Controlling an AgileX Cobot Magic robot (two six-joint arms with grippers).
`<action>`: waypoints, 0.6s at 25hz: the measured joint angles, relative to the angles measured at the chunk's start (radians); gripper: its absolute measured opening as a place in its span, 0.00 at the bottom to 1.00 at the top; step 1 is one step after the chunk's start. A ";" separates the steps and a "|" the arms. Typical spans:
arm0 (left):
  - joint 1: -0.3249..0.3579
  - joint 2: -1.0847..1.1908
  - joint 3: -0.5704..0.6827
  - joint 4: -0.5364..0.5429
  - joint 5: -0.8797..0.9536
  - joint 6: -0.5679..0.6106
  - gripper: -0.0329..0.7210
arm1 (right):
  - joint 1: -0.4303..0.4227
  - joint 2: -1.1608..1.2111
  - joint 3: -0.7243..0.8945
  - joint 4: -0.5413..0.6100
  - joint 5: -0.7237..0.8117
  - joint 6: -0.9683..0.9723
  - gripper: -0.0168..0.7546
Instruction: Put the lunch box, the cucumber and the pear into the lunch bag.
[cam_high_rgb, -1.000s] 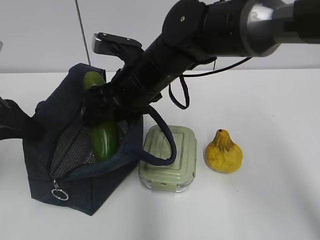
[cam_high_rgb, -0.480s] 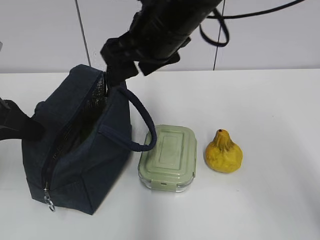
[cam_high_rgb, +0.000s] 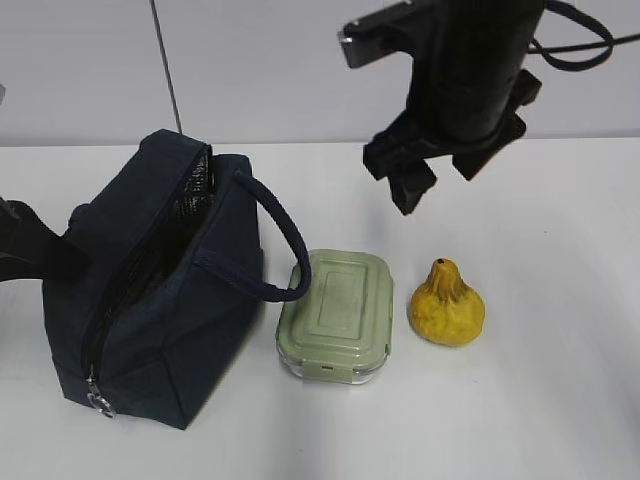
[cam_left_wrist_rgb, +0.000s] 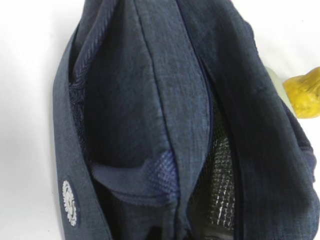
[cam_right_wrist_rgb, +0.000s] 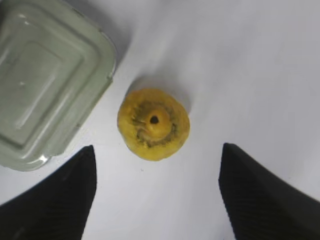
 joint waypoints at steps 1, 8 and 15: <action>0.000 0.000 0.000 0.000 0.000 0.000 0.05 | -0.017 0.009 0.016 0.015 0.000 -0.006 0.78; 0.000 0.000 0.000 0.001 0.000 0.000 0.05 | -0.051 0.084 0.061 0.117 -0.067 -0.072 0.78; 0.000 0.000 0.000 0.006 0.001 0.000 0.05 | -0.051 0.174 0.063 0.116 -0.081 -0.063 0.78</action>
